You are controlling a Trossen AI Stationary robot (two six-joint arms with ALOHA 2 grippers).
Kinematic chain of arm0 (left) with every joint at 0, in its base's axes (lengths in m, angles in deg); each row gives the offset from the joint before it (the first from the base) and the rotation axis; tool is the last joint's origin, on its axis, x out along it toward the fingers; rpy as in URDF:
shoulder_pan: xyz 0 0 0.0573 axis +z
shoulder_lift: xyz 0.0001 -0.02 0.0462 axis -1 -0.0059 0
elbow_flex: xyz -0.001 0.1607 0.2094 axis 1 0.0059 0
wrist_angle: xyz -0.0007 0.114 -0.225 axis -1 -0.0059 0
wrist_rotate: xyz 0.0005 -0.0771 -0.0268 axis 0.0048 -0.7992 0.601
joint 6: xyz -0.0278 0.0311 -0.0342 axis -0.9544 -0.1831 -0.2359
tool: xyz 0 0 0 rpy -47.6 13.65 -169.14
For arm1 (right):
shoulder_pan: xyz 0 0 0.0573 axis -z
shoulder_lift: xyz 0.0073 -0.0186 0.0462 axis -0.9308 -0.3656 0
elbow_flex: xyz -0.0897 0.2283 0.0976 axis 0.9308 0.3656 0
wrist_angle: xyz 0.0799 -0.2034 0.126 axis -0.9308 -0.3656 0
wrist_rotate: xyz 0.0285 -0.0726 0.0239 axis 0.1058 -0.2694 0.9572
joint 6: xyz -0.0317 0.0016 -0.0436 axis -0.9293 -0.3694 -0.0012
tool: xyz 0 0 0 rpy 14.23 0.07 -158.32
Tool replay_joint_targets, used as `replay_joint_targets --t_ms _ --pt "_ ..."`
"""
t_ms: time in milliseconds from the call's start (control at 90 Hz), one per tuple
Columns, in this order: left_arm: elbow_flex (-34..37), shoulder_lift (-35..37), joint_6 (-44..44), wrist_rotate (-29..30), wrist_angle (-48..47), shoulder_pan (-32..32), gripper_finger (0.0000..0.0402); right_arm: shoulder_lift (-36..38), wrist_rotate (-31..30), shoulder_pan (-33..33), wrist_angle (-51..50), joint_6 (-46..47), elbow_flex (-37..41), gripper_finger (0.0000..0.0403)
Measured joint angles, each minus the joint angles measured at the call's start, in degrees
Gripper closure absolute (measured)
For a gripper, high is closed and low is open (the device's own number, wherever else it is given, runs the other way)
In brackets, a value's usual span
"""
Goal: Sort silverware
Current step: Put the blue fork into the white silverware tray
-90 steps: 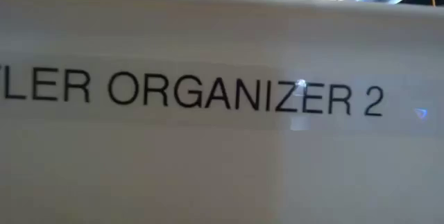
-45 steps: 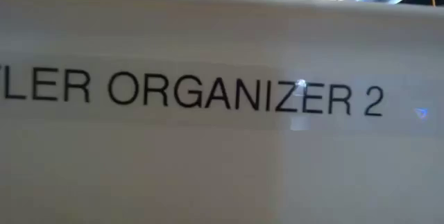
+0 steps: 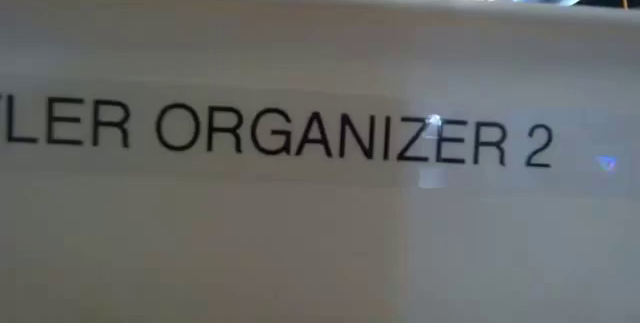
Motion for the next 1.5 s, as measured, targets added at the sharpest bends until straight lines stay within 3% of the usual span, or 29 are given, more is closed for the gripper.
replay_joint_targets --t_ms 411,744,1300,1500 --pt "0.0 0.0 -0.6 0.0 -0.4 0.0 0.0402 0.0 0.5 0.3 -0.5 -0.4 0.0 0.0328" --pt "0.0 0.0 -0.8 -0.1 -0.5 0.0 0.0402 0.0 0.5 0.3 -0.6 -0.5 0.0 0.0398" --pt "0.0 0.0 -0.1 -0.1 -0.6 0.5 0.0402 0.1 0.5 0.3 -3.4 -0.4 0.0 0.04" --pt "0.0 0.0 3.3 0.0 -4.9 2.8 0.0402 0.4 0.5 0.2 -4.0 0.4 0.0 0.0401"
